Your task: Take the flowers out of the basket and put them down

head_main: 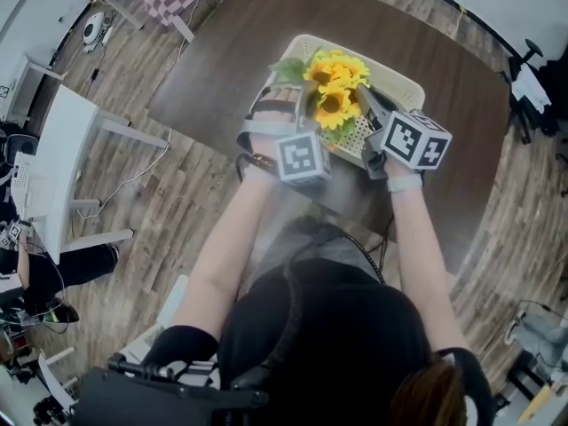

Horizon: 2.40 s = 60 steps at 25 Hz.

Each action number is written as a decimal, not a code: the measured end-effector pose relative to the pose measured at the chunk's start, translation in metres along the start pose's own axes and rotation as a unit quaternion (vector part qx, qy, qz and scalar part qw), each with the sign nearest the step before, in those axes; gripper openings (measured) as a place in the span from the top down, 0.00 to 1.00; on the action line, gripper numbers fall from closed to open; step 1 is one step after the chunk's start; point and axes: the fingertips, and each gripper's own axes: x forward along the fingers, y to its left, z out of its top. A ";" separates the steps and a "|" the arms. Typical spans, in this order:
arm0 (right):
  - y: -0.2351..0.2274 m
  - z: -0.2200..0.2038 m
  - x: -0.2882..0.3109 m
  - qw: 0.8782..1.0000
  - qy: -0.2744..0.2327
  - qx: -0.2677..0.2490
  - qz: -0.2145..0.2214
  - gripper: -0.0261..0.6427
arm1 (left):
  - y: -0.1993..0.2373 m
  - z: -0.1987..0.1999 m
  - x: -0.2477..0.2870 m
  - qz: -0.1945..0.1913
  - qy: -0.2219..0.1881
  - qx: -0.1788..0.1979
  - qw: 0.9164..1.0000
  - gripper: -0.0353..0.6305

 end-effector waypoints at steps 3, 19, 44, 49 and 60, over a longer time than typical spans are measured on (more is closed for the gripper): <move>0.009 0.003 -0.001 1.000 -0.002 -0.006 0.013 0.96 | 0.005 -0.002 -0.007 0.009 0.009 0.003 1.000 0.92; 0.077 0.003 0.012 0.996 -0.011 -0.031 0.079 0.96 | 0.029 -0.043 -0.055 0.054 0.064 0.007 0.997 0.92; 0.161 0.008 0.081 0.992 -0.022 -0.049 0.114 0.96 | 0.086 -0.126 -0.090 0.103 0.076 -0.024 0.992 0.92; 0.166 0.003 0.091 0.991 -0.014 -0.046 0.128 0.96 | 0.083 -0.138 -0.088 0.103 0.092 -0.028 0.990 0.92; 0.195 -0.036 0.142 0.987 0.015 -0.038 0.156 0.96 | 0.071 -0.207 -0.092 0.095 0.133 -0.049 0.985 0.92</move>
